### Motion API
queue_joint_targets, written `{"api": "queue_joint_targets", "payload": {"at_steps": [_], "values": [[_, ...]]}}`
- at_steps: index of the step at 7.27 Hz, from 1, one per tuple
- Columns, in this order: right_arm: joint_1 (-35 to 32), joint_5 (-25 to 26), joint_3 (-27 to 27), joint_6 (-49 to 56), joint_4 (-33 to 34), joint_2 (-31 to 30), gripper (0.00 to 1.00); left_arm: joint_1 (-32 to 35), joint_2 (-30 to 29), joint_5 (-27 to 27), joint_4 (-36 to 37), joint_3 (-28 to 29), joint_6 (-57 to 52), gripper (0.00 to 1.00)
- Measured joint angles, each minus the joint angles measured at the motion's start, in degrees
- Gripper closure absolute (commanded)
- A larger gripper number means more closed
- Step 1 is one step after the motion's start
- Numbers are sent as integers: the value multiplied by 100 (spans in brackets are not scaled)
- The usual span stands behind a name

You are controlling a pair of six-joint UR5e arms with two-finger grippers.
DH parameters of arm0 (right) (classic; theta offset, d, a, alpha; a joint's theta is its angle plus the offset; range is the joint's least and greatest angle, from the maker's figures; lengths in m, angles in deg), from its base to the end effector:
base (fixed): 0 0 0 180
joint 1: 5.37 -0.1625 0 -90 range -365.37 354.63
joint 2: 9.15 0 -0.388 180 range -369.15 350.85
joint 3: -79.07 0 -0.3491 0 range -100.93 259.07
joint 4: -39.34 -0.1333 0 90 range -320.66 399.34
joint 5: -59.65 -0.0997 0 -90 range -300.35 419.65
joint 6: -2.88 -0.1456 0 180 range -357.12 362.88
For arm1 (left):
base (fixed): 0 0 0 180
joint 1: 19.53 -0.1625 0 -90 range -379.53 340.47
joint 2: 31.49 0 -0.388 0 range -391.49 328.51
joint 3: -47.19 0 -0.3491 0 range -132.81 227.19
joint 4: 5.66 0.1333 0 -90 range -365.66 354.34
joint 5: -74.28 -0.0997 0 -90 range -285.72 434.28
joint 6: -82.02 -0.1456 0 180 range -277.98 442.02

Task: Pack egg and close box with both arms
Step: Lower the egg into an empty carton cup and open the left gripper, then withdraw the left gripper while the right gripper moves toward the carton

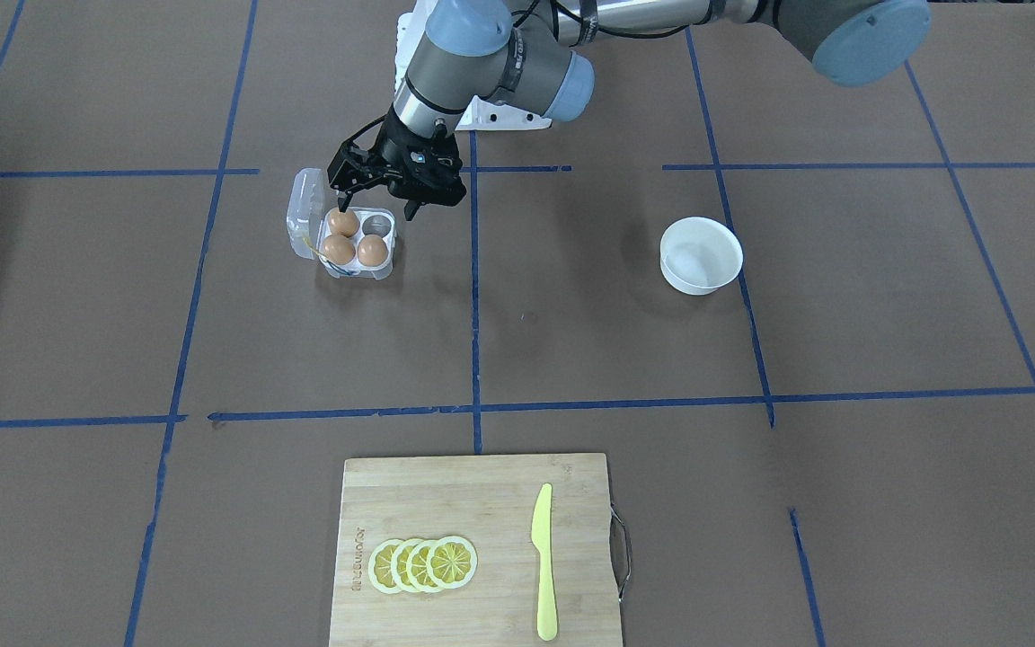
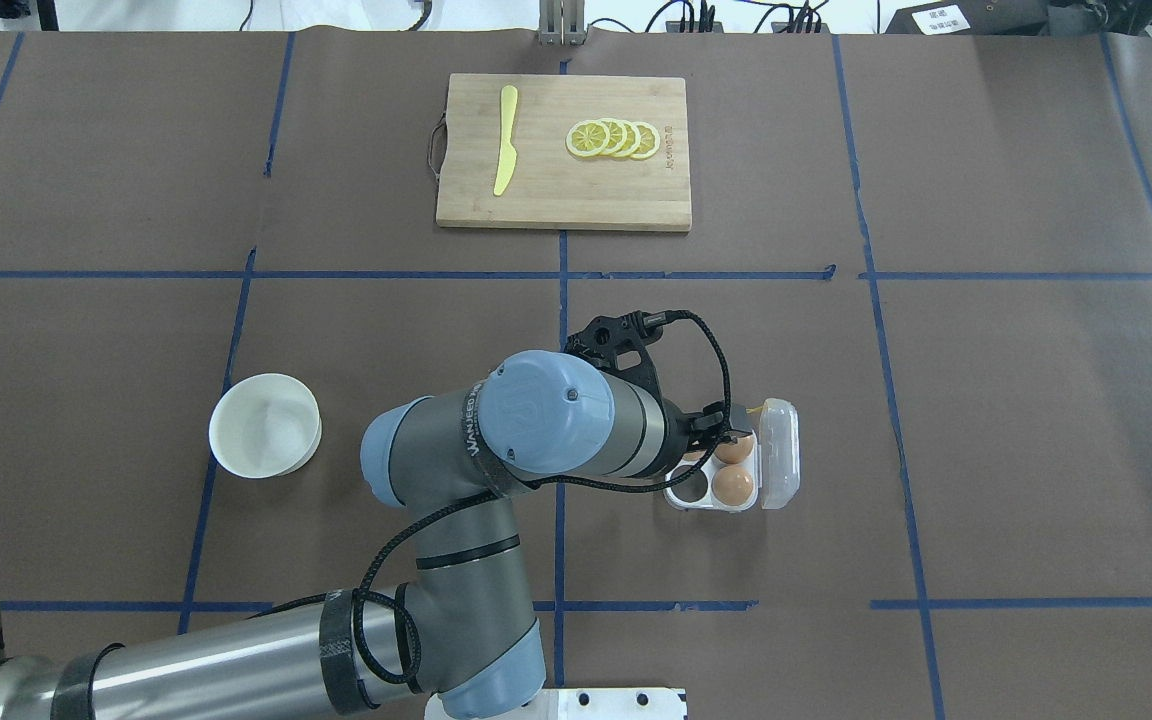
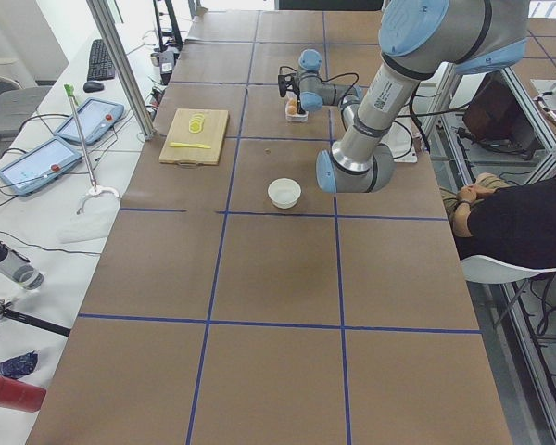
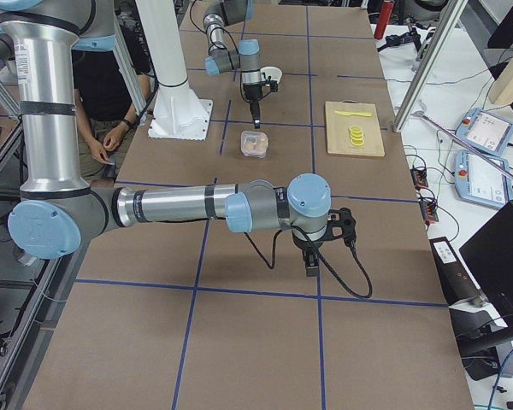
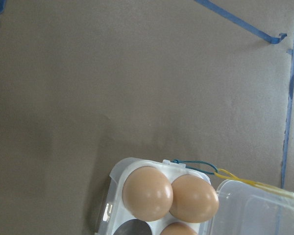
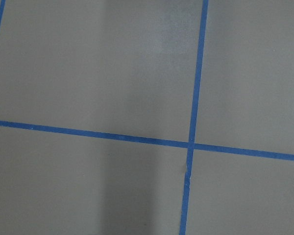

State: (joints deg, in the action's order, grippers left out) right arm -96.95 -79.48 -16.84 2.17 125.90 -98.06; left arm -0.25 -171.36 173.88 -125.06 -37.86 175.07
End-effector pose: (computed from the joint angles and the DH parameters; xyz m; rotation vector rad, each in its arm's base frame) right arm 0.0361 -0.4684 0.5835 0.1773 -0.8536 -0.0407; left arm 0.6333 -0.3370 0.1089 0.0408 1.3037 -0.2244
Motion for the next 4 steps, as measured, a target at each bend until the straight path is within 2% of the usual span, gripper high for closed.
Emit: {"api": "queue_joint_targets", "payload": {"at_steps": [2,4], "values": [[0,-40,-34,-42,16,50,0,355,54,426,157,-259,-22,0],[117,-225,-238,-576,18,103,0,726,310,778,743,-864,-317,0]]}}
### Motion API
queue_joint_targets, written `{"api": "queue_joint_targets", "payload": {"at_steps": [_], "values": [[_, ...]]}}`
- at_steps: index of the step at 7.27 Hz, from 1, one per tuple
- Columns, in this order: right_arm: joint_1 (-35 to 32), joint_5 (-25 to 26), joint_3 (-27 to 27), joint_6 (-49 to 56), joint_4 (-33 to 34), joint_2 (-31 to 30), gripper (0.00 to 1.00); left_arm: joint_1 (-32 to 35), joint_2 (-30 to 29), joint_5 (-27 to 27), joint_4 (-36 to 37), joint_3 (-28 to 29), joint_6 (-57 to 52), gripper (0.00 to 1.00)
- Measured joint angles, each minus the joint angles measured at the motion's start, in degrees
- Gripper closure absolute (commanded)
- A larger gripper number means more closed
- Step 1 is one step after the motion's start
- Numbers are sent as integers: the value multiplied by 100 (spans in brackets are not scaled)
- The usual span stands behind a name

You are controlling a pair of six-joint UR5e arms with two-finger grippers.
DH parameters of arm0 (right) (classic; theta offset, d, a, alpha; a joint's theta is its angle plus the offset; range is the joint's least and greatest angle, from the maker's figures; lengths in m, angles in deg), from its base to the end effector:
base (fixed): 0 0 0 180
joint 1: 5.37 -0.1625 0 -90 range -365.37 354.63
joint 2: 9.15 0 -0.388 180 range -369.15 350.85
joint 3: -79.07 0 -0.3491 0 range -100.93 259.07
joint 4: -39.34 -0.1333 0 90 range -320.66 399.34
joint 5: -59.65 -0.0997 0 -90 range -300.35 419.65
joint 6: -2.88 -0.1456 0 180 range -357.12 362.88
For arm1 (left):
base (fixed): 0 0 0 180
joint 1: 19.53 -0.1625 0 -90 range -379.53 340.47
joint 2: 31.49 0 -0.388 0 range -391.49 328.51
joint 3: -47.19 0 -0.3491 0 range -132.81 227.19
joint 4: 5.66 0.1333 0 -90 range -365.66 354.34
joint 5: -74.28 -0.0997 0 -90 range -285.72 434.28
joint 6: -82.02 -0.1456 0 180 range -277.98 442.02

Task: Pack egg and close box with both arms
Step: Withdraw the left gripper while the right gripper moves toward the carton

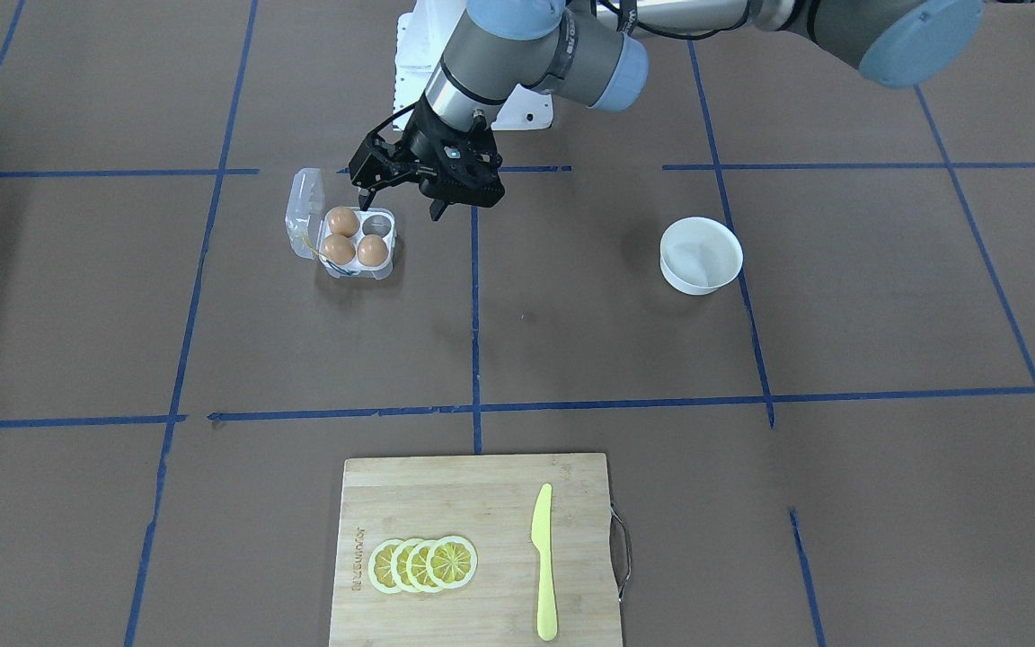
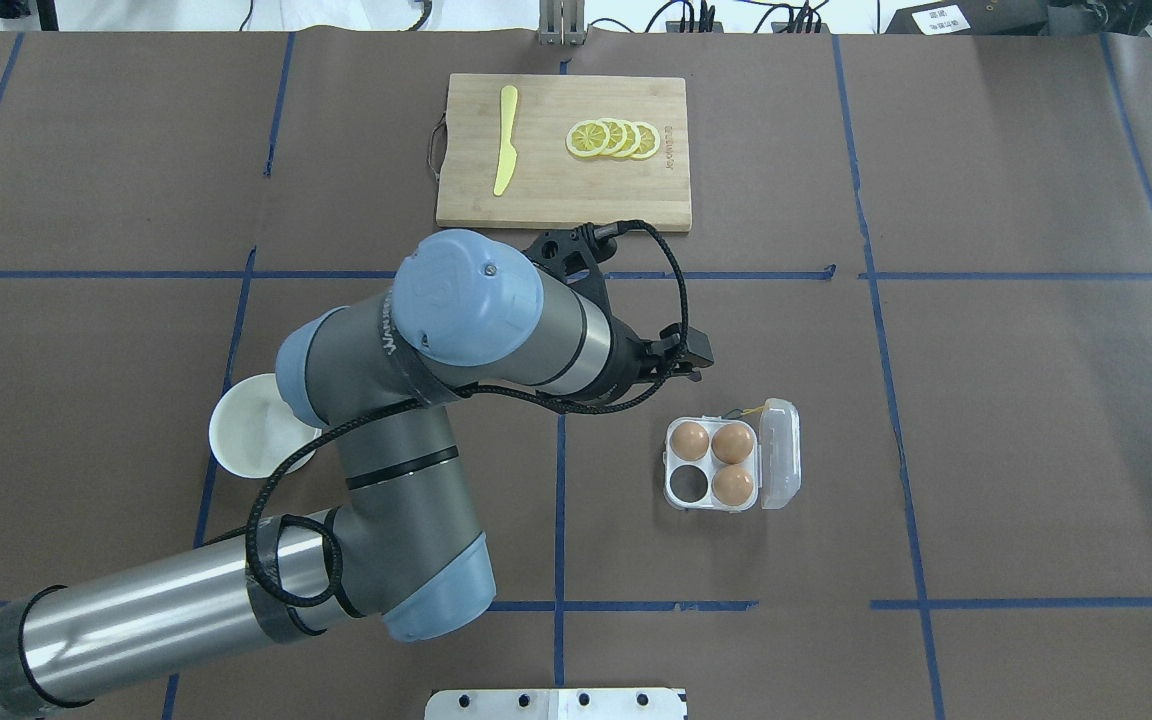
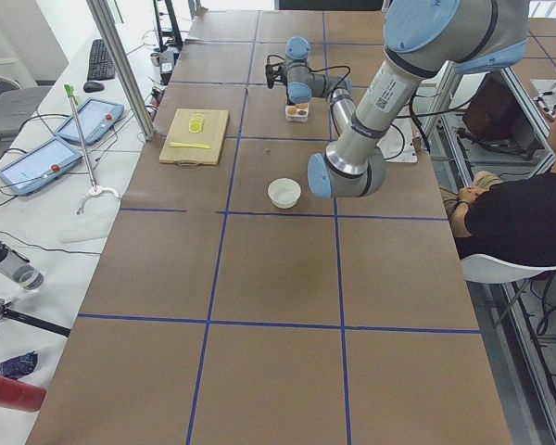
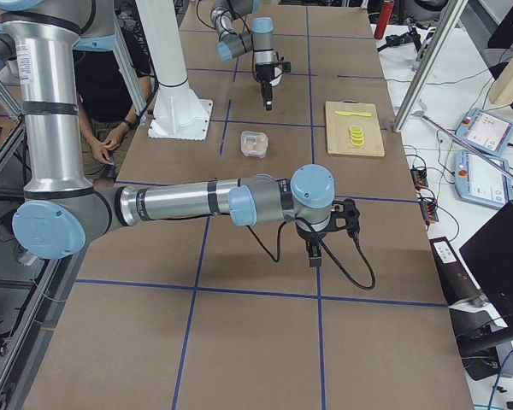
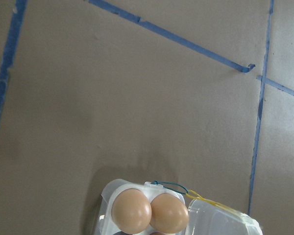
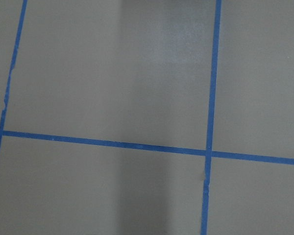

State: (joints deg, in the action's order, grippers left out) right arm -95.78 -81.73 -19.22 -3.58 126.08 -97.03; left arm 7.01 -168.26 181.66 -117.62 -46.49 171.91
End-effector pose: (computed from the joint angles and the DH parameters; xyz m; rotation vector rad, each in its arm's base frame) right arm 0.0229 -0.4759 0.5519 0.1749 -0.9024 0.0044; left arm 0.5571 -0.3786 0.1060 0.0342 1.2805 -0.2050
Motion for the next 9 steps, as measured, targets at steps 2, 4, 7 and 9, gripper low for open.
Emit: {"api": "queue_joint_targets", "payload": {"at_steps": [2,4,7,9], "values": [[339,35,-520,-590,-7,-50,3,274,364,57,678,-600,-411,0],[777,206,-988,-950,-24,-165,61,714,678,63,1528,-1215,-905,0],[1818,619,-1635,-1893,-84,-278,100,1398,953,64,2078,-1620,-1658,0],[2616,1072,-1987,-3040,-360,-343,100,1930,1259,129,2132,-1758,-2411,0]]}}
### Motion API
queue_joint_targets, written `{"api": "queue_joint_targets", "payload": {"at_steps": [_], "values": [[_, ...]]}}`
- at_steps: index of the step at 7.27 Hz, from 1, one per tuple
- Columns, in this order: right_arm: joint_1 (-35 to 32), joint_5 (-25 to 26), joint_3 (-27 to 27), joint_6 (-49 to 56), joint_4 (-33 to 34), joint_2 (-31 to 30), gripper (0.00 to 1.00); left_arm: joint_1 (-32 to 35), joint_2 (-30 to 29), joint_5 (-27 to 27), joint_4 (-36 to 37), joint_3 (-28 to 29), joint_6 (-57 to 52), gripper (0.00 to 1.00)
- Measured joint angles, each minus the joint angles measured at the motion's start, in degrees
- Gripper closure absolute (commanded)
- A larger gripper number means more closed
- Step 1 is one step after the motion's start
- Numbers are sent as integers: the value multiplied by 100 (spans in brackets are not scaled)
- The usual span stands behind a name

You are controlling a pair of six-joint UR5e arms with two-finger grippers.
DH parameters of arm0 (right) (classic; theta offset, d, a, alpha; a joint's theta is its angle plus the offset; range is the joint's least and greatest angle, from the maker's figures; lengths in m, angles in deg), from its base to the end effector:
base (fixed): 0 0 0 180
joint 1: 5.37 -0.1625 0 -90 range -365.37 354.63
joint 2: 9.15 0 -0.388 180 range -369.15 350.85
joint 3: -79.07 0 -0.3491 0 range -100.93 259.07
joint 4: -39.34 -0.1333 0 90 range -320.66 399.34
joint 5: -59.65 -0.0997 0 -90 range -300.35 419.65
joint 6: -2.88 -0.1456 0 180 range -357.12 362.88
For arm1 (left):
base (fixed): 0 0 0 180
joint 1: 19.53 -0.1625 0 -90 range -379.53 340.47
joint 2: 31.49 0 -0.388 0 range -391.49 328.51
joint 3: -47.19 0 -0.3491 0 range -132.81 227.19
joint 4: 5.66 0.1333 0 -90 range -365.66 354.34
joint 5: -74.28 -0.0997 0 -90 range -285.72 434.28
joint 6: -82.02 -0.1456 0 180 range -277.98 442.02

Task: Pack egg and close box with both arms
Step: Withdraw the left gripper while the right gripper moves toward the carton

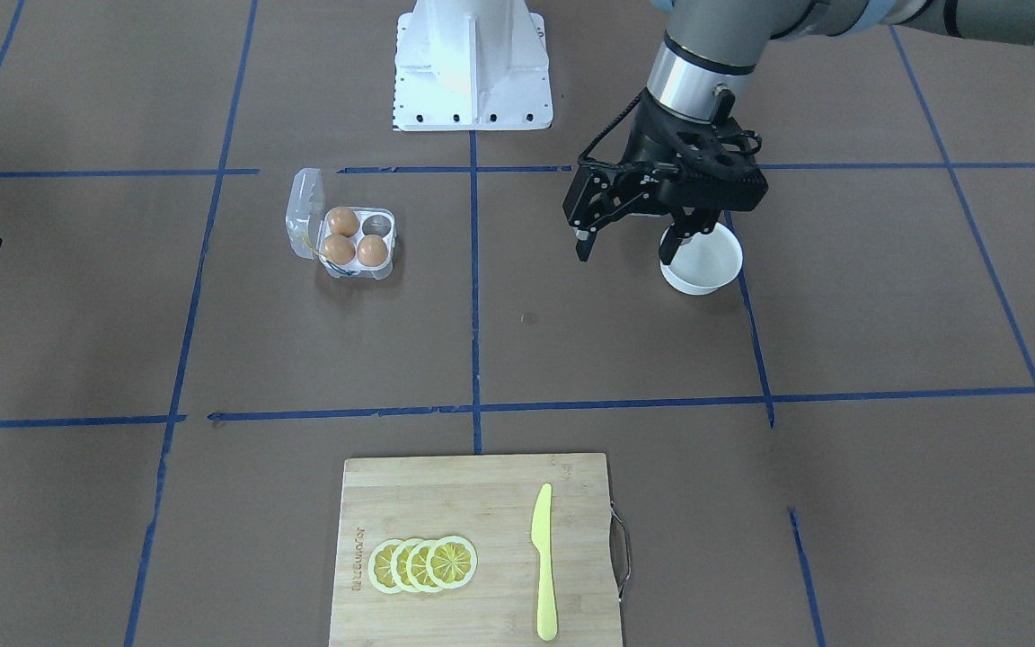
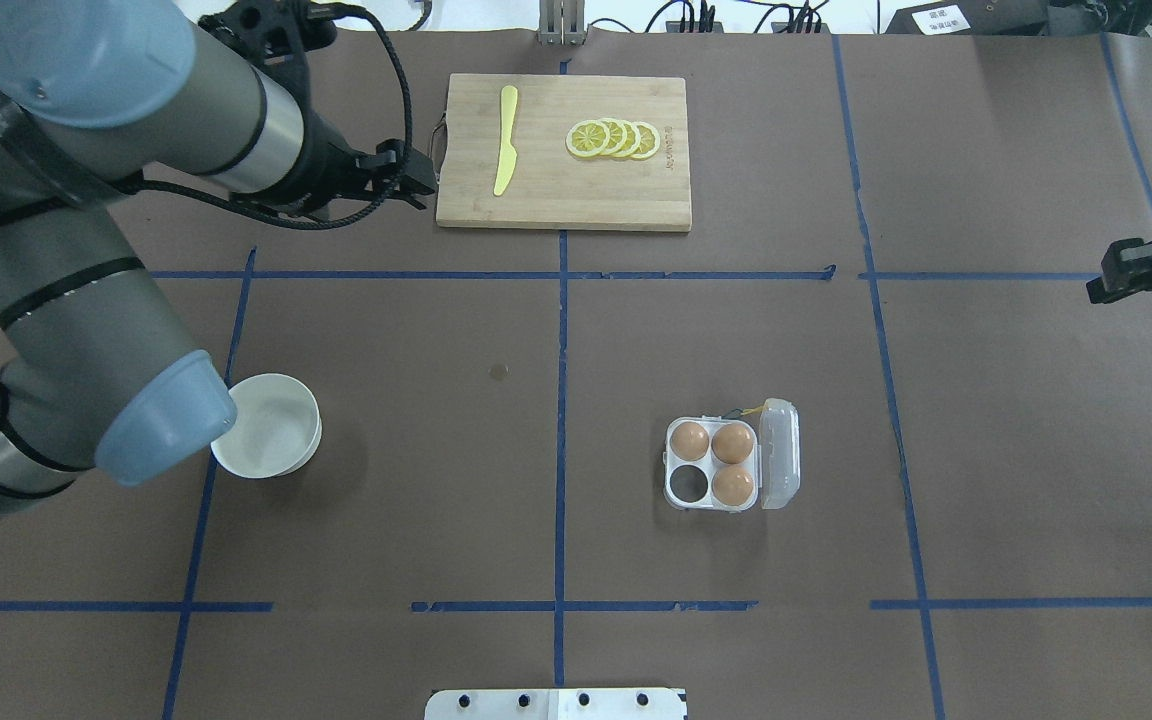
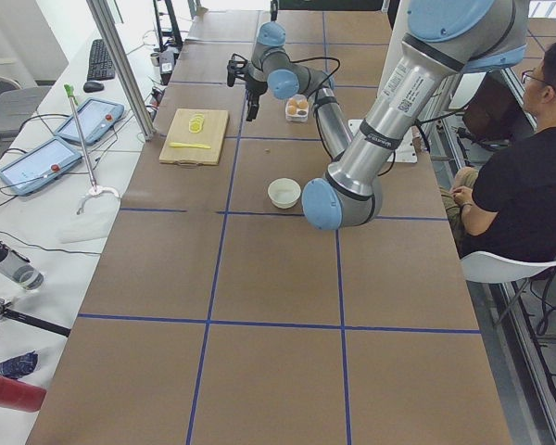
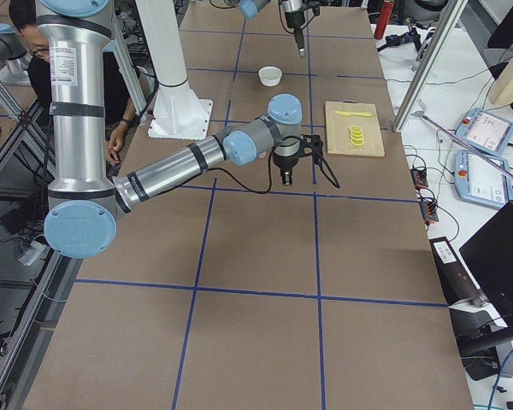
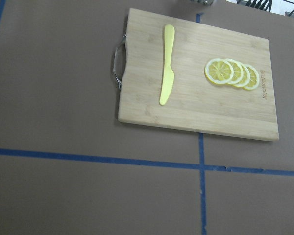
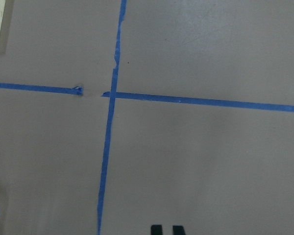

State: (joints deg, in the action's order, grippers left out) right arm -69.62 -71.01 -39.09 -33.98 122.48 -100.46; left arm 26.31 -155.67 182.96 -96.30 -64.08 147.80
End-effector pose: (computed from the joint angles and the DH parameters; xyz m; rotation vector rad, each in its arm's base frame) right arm -0.1595 -0.4192 0.4293 0.1231 -0.8794 -0.0277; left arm 0.3461 -0.4808 0.1902 0.3117 0.9666 -0.1849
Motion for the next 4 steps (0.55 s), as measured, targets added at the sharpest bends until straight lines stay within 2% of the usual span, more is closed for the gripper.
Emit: {"api": "queue_joint_targets", "payload": {"at_steps": [2,4], "values": [[880,607,-234,-1380,-572,-120,100,615,317,153,23,-34,-992,0],[2016,1566,-514,-2652,-785,-121,100,1169,500,304,101,-34,-1752,0]]}}
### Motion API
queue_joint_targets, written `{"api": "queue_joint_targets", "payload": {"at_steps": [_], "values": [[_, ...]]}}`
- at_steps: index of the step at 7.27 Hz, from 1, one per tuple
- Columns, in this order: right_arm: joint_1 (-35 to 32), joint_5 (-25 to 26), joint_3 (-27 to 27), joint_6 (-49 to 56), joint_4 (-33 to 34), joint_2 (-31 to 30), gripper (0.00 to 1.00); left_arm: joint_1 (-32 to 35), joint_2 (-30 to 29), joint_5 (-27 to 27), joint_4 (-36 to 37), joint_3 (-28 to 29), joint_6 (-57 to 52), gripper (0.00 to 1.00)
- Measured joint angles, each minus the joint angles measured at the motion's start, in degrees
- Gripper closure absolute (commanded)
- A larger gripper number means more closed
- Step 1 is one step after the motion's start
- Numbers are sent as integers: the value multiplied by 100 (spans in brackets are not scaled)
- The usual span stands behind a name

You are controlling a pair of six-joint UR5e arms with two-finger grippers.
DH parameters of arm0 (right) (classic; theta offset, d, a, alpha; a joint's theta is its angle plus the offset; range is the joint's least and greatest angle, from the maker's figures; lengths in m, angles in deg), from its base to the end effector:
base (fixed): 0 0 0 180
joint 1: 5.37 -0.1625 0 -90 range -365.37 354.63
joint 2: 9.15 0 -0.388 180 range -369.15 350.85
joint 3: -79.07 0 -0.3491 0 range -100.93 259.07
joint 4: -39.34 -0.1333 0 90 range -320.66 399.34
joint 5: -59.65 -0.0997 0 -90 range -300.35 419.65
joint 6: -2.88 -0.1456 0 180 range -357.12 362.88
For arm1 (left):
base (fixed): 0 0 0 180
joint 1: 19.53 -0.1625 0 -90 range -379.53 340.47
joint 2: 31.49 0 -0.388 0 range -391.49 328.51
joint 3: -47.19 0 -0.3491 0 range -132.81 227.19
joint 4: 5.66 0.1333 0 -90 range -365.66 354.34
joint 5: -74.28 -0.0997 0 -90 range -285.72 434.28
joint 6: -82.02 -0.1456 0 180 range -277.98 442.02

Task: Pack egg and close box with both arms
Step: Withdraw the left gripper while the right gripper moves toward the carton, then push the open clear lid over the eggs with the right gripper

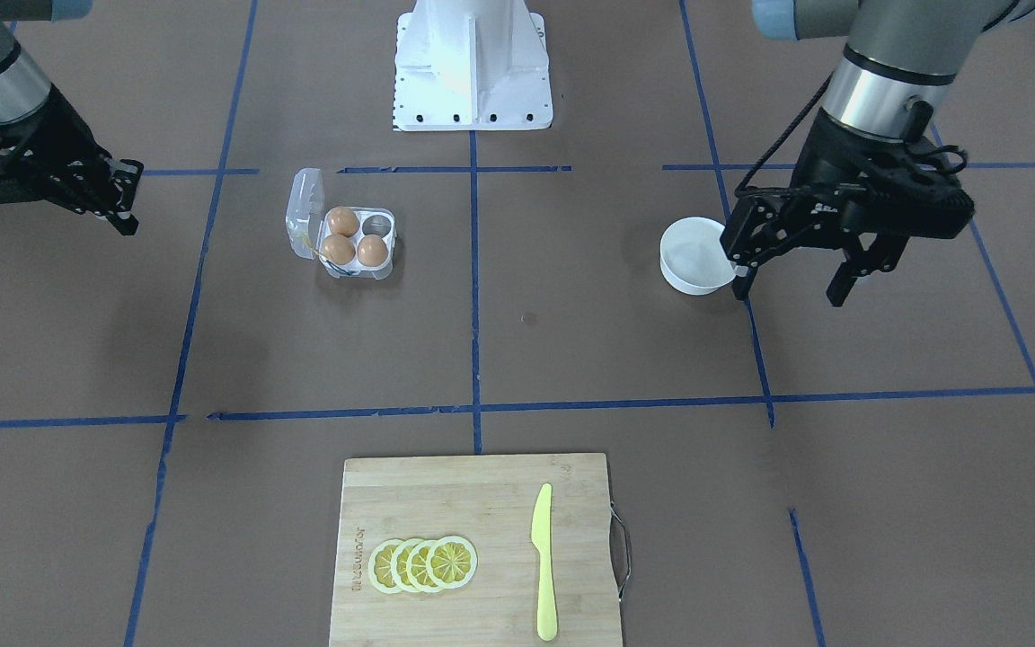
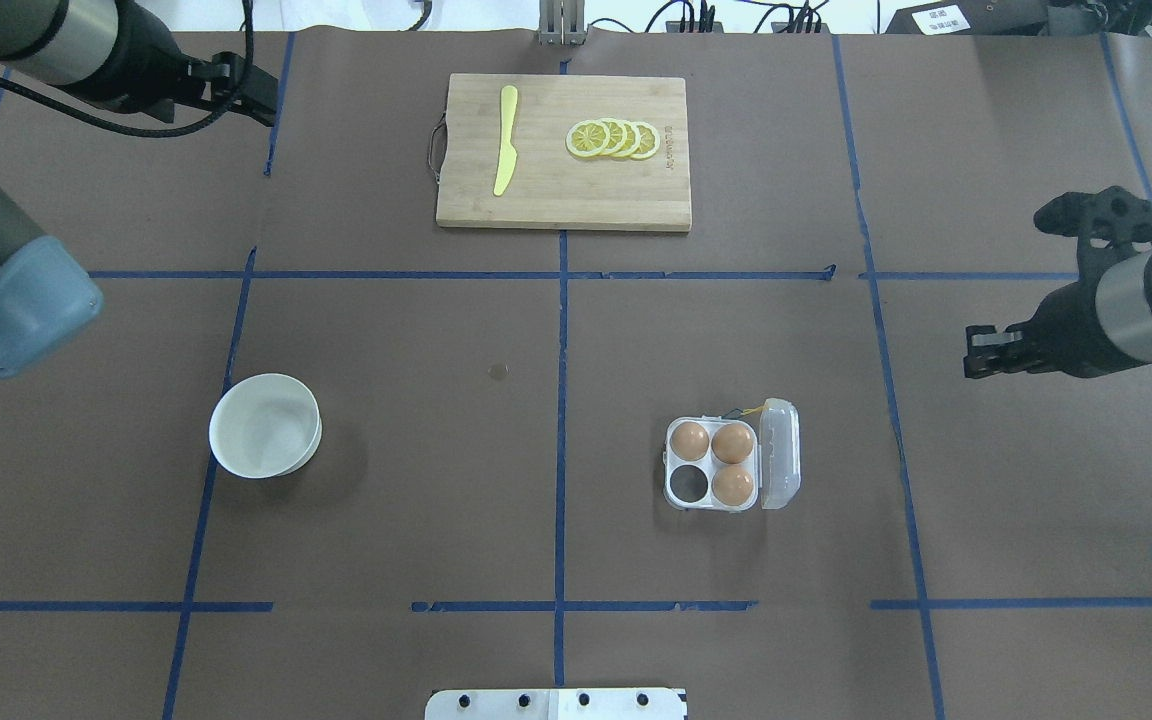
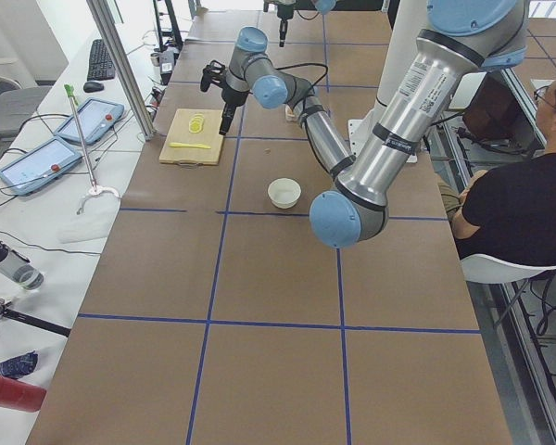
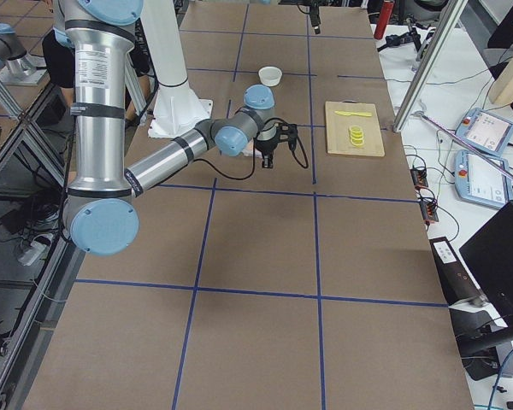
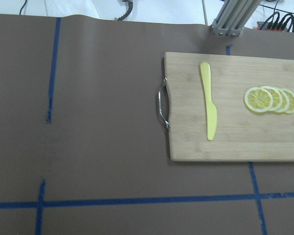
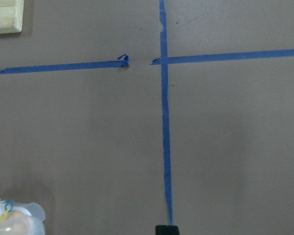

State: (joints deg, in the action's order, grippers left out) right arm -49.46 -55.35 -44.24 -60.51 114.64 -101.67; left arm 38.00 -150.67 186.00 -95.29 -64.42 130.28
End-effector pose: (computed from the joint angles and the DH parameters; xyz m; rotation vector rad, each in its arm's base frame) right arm -0.2710 -0.3624 0.3928 0.1149 -0.8753 0.1119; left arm 0.2431 -0.5300 0.2401 0.4325 0.8320 -0.0883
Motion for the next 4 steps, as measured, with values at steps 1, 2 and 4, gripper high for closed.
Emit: {"api": "queue_joint_targets", "payload": {"at_steps": [1,2,4], "values": [[463,381,-125,-494,-23,37,100,219,43,94,59,1,-256,0],[749,587,-203,-802,-32,114,100,366,92,175,96,2,-451,0],[1035,902,-218,-1027,-33,345,100,615,178,359,114,7,-699,0]]}}
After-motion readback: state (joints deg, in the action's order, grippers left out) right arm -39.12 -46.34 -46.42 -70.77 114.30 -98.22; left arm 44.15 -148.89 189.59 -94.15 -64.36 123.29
